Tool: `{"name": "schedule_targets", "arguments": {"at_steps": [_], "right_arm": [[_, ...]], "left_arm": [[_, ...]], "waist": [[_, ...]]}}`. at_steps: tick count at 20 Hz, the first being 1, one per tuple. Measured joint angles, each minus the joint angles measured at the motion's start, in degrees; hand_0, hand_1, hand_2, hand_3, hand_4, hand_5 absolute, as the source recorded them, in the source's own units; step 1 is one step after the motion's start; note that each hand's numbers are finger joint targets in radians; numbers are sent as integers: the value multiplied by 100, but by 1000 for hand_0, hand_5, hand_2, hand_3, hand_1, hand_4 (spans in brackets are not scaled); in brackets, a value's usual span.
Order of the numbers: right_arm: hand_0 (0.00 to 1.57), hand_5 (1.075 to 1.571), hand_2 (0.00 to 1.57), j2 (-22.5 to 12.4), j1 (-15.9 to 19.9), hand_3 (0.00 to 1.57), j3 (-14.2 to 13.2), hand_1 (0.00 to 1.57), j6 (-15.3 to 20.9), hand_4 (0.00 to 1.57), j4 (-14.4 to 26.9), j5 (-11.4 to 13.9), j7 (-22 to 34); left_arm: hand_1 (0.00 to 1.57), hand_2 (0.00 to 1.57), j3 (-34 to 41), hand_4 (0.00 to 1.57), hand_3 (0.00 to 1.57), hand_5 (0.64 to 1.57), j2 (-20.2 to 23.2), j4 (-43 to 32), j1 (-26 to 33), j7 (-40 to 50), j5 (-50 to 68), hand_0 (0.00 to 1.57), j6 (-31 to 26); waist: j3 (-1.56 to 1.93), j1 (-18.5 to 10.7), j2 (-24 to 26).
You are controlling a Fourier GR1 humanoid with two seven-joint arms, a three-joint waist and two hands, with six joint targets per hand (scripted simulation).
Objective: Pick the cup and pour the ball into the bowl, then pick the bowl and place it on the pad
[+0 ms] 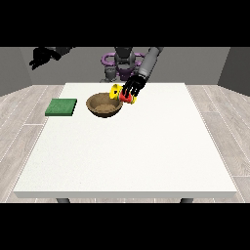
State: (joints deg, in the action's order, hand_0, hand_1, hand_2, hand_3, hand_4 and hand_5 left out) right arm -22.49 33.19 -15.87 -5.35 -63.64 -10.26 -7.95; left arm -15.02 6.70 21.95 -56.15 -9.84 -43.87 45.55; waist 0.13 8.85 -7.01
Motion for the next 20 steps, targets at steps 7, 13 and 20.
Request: {"name": "schedule_targets", "arguments": {"at_steps": [7,13,20], "right_arm": [[0,1566,325,99,-7,624,70,0,104,570,358,148,-92],[0,1565,344,241,303,624,190,0,141,575,500,224,-217],[0,1565,352,331,469,651,252,0,106,572,767,279,-407]], "left_arm": [[1557,1571,-1059,1167,1571,1497,-288,-723,-500,1434,-1592,1557,191],[1514,1571,-1961,1488,1571,1202,-549,-947,-645,2476,-2691,1514,-92],[1524,1571,-2822,1472,1571,1203,-644,-695,-726,3308,-3653,1524,-1007]], "waist": [[1,-120,278],[2,107,98],[-5,255,60]]}}
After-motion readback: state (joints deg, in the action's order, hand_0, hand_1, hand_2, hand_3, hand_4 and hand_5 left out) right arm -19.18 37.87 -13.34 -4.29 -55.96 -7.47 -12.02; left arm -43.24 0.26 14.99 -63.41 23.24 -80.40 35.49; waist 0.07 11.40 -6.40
